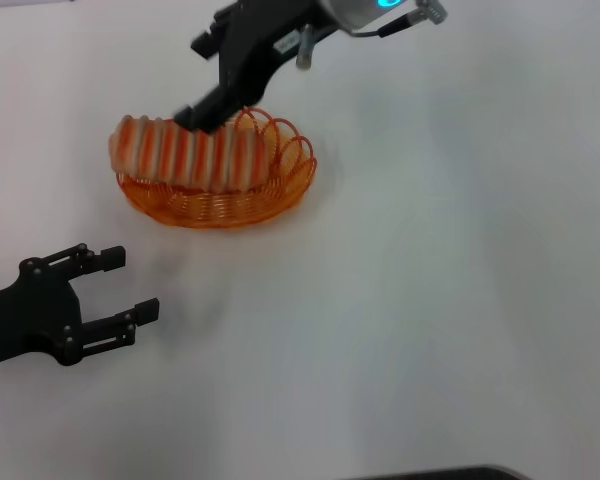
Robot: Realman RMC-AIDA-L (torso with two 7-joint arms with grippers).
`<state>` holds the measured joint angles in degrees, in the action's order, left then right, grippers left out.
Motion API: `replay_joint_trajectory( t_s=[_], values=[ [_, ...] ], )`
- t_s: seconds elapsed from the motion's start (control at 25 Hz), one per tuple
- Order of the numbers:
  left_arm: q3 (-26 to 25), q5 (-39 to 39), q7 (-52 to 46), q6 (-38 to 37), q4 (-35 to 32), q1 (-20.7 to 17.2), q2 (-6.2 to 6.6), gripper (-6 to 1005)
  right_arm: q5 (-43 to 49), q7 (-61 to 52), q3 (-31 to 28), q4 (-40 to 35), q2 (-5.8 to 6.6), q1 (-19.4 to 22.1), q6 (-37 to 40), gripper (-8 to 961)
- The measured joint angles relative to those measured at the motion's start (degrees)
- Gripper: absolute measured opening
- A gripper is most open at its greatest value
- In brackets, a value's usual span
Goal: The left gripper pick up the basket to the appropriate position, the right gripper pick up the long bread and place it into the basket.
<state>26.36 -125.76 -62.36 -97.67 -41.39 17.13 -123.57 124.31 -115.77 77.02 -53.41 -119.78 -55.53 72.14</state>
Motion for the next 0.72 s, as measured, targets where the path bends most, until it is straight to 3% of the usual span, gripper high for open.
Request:
replay_joint_trajectory(
  t_s=[0.2,0.32,0.4,0.44,0.48,0.72],
  values=[
    [0.0,0.1,-0.1,0.0,0.0,0.3,-0.01,781,-17.2,12.5,-11.0,0.0,0.21,9.9,4.5,946],
    [0.0,0.6,-0.2,-0.5,0.2,0.6,-0.08,782,-24.0,17.3,-14.6,0.1,0.24,15.9,8.0,947],
    [0.0,0.8,-0.2,-0.5,0.7,0.7,-0.11,782,-27.1,20.3,-15.8,0.3,0.25,20.4,10.1,947],
    [0.0,0.9,-0.2,-0.5,1.0,0.8,-0.11,782,-29.2,23.4,-16.0,0.4,0.13,24.7,11.6,947],
    [-0.1,0.9,-0.3,-0.5,1.2,0.9,-0.11,782,-29.2,23.4,-16.0,0.4,0.13,24.7,11.6,947],
    [-0.7,1.0,-0.3,-0.7,1.8,1.0,-0.07,782,-31.7,34.3,-15.9,5.3,-0.07,34.7,15.1,946]
  ],
)
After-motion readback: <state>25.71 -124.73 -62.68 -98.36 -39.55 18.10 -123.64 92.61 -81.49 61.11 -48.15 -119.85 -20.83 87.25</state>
